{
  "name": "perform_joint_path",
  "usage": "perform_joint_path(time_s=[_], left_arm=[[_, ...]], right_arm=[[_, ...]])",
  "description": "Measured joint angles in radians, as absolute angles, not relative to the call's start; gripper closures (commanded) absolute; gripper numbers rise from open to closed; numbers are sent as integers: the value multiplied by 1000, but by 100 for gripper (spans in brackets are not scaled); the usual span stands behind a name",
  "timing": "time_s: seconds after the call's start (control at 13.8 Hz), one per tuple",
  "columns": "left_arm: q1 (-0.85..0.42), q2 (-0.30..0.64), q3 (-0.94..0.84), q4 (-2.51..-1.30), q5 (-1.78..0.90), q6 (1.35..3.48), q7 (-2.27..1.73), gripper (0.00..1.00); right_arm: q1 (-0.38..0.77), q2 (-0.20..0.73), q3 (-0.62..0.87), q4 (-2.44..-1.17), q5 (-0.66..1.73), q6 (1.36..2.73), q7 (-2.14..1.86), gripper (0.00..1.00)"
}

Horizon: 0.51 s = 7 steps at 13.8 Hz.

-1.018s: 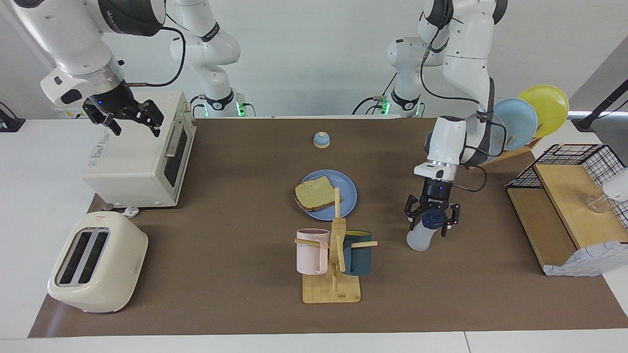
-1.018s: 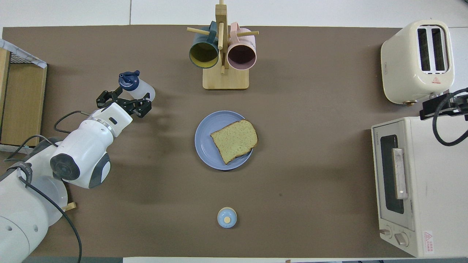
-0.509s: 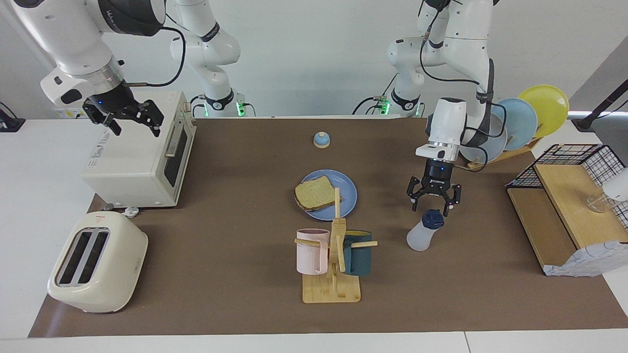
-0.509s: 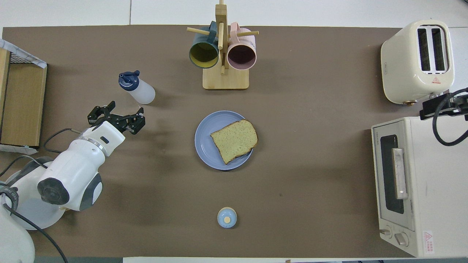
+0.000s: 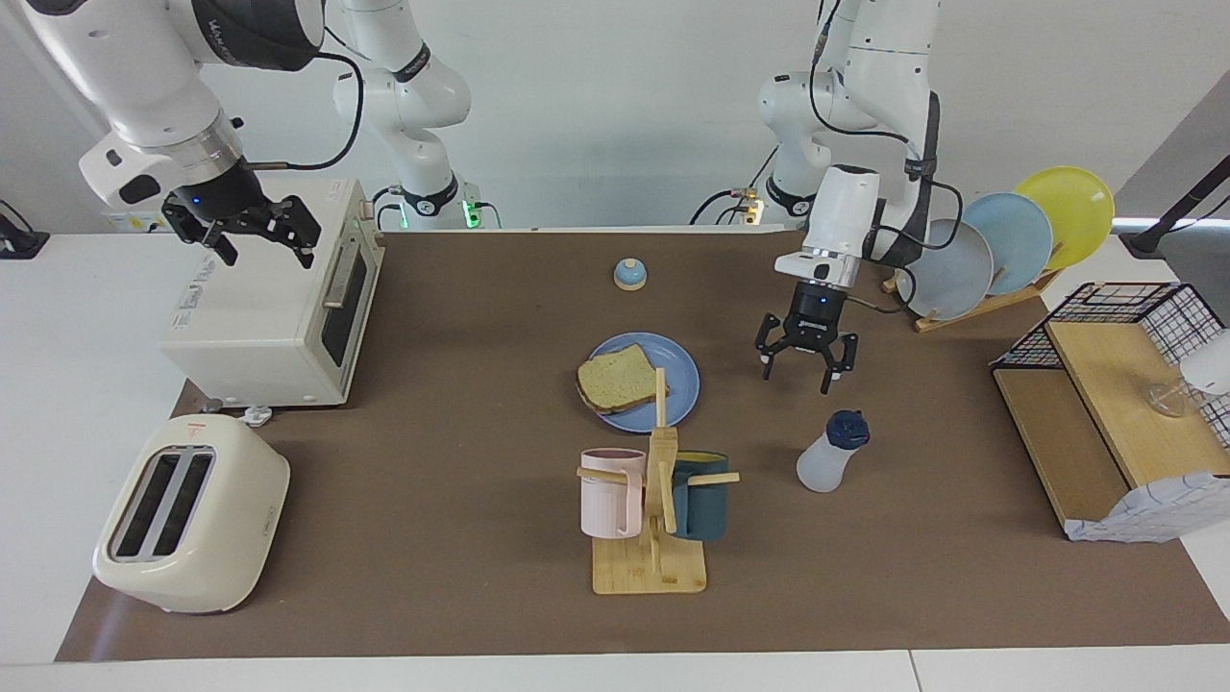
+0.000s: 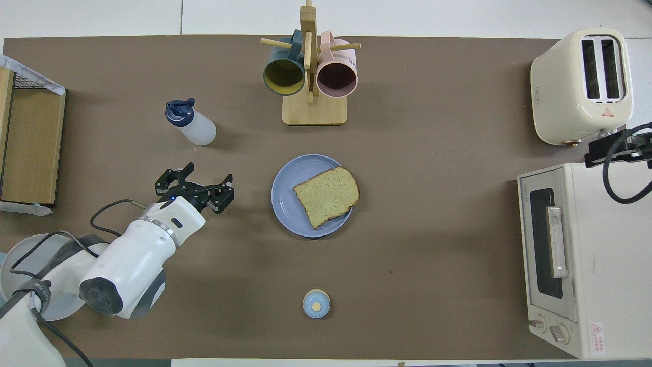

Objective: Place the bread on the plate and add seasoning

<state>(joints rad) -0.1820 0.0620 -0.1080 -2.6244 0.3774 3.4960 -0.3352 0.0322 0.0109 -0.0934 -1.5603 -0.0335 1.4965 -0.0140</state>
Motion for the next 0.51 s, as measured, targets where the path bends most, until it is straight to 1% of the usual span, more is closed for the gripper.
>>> perform_joint_path(time_s=[0.15,0.29,0.51], left_arm=[[-240,62,-109,-2624,377,3496,-392,0],[-268,61,-108,-2620,377,3490,-420,0],[-316,58,-108,-2560,377,3384,-500,0]], right_arm=[[32,11,-93,-1560,-33,1496,-14,0],[32,11,-93,-1560,-33,1496,-14,0],[32,11,-93,-1560,-33,1496,-14,0]])
